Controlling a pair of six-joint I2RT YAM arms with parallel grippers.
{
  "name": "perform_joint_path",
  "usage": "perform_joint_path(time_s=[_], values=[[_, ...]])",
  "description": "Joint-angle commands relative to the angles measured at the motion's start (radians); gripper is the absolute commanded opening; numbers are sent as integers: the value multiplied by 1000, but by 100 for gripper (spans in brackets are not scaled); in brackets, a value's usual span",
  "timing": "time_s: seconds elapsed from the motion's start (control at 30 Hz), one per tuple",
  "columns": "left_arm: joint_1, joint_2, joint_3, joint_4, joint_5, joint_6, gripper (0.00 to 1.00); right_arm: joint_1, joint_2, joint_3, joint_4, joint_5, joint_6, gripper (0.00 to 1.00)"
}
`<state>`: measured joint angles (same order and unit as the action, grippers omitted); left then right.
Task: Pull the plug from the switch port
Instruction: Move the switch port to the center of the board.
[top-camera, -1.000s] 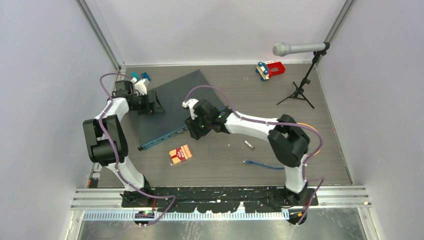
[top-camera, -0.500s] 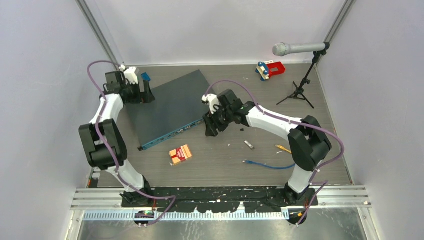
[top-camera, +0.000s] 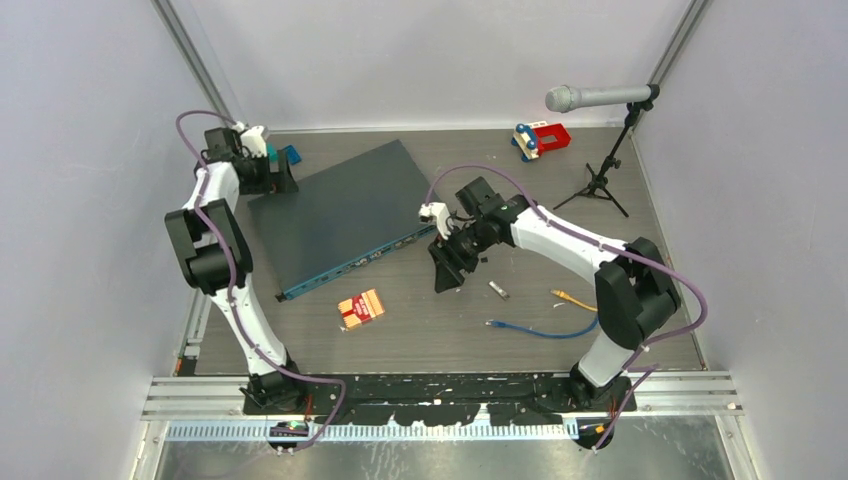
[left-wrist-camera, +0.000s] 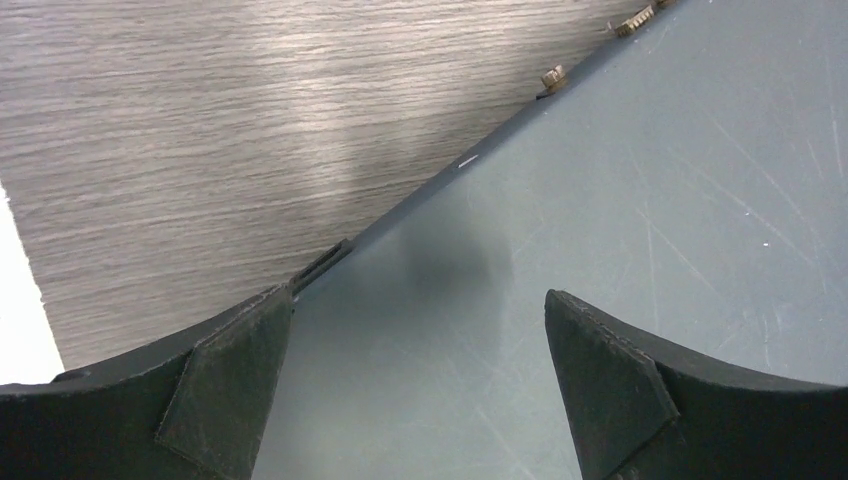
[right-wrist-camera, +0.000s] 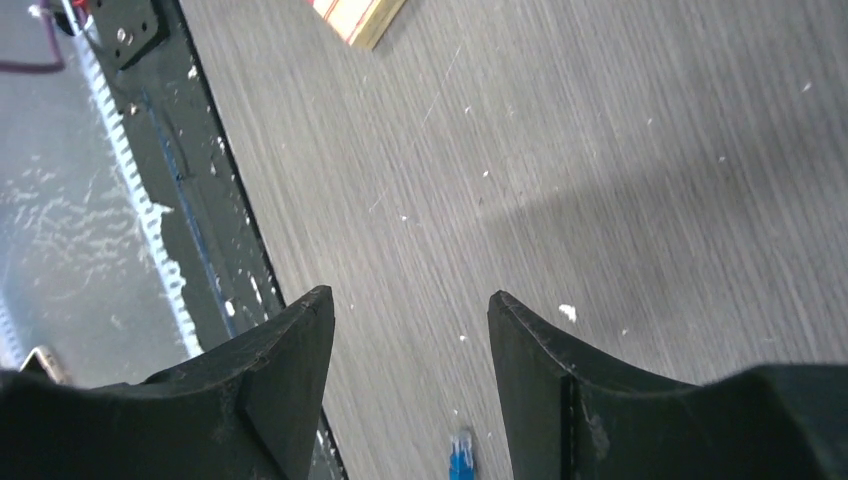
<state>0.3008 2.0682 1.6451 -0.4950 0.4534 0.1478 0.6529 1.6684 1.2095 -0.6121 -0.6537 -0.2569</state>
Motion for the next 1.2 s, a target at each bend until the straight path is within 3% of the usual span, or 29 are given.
perform_joint_path(time_s=[0.0, 0.3, 0.63, 0.83, 1.0, 1.17], values=[[12, 65, 65, -116, 71, 83, 100, -34, 8, 72, -172, -112, -122, 62], [29, 167, 90, -133, 165, 153, 100, -64, 133, 168, -296, -128, -191, 56], [23, 202, 146, -438, 277, 298, 88, -74, 210, 252, -302, -135, -157, 55], [-19, 176, 104, -501, 302, 303, 85, -82, 193, 228, -140, -91, 10, 52], [-66, 130, 18, -436, 320, 231, 83, -83, 174, 163, 34, -11, 161, 52], [-118, 78, -96, -378, 326, 196, 82, -81, 153, 131, 83, 33, 187, 52]])
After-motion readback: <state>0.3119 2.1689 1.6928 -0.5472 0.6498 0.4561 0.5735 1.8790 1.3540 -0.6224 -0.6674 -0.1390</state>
